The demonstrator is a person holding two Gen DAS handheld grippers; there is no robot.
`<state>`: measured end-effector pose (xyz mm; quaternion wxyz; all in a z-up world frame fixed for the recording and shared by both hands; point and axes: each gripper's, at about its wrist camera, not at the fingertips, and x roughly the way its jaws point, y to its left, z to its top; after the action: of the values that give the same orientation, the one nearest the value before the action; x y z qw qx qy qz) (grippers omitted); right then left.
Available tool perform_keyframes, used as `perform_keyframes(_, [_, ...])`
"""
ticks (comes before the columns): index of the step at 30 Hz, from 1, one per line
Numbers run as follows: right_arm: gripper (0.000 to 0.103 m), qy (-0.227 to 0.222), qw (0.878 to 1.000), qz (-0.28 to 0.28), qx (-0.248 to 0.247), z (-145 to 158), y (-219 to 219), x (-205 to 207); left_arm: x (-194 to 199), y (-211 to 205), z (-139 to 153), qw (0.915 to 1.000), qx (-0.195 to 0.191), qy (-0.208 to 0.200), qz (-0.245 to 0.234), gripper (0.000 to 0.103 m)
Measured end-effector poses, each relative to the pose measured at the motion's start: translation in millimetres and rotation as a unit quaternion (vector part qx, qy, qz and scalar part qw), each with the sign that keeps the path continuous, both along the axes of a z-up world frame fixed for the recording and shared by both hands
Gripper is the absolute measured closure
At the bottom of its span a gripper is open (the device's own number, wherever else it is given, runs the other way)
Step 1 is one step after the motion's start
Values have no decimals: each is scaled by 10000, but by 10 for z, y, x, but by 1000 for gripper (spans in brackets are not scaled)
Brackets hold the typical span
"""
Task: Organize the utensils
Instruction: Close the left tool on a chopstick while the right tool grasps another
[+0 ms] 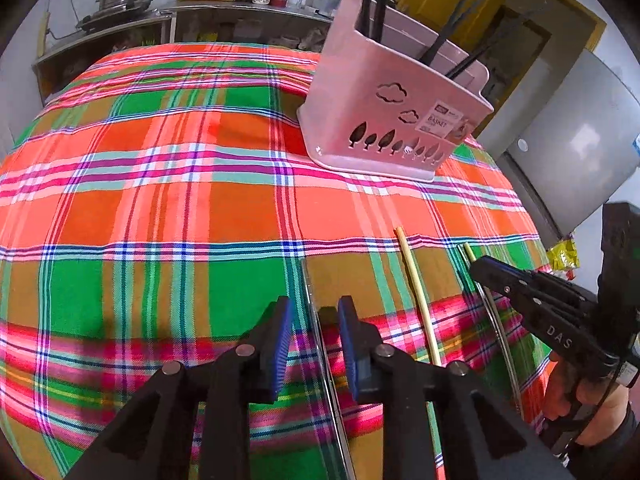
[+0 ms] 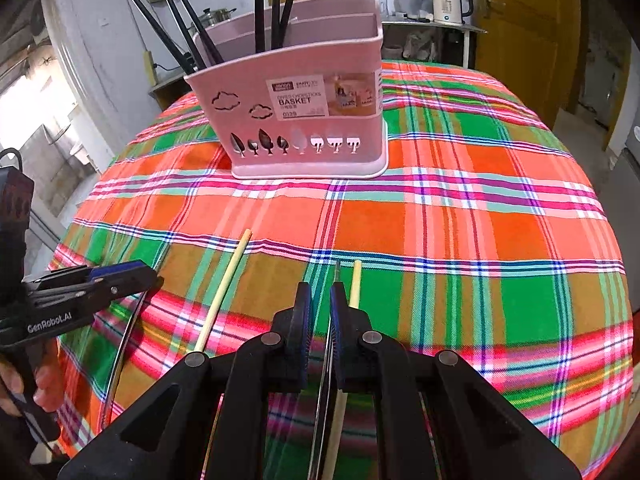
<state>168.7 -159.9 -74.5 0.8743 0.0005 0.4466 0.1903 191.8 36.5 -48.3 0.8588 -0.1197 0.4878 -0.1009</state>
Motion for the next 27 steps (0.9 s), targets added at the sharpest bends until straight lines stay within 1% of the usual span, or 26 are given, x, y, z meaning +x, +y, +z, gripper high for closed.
perform_keyframes(8, [94,157,9998,-66,-98,-56,27,110,112,-68,0,9998,132,47,-107,80])
perform_keyframes(12, [94,226,9996,-56,-163,-57,47,141,132,-98,2,9994,301,66,-164,80])
perform_keyframes(13, [94,237,9995,-51,-187,-56,54,148,135,-103,4,9993,341,69,-164,82])
perform_keyframes(14, [94,243,9995,-44,-217,-56,69,153,141,-107,5,9990,410,81,-135,87])
perform_keyframes(15, [94,247,9994,-34,-255,-55,81,155,152,-105,5,9988,467,99,-105,90])
perform_keyframes(16, [94,252,9992,-24,-293,-51,89,158,165,-119,3,9987,481,113,-82,96])
perform_keyframes(17, [94,260,9991,-15,-326,-48,99,161,175,-100,1,9988,461,138,-42,97])
perform_keyframes(20, [95,270,9989,-10,-386,-41,118,171,187,-84,-5,9989,438,176,-23,97])
perform_keyframes(23, [98,312,9988,20,-365,-38,136,180,190,-106,-3,9990,395,210,-97,98])
perform_keyframes(25, [99,317,9989,37,-357,-31,144,178,198,-123,1,9989,389,220,-137,99])
perform_keyframes(27, [99,329,9992,58,-238,-8,135,167,194,-131,19,9988,399,211,-177,99])
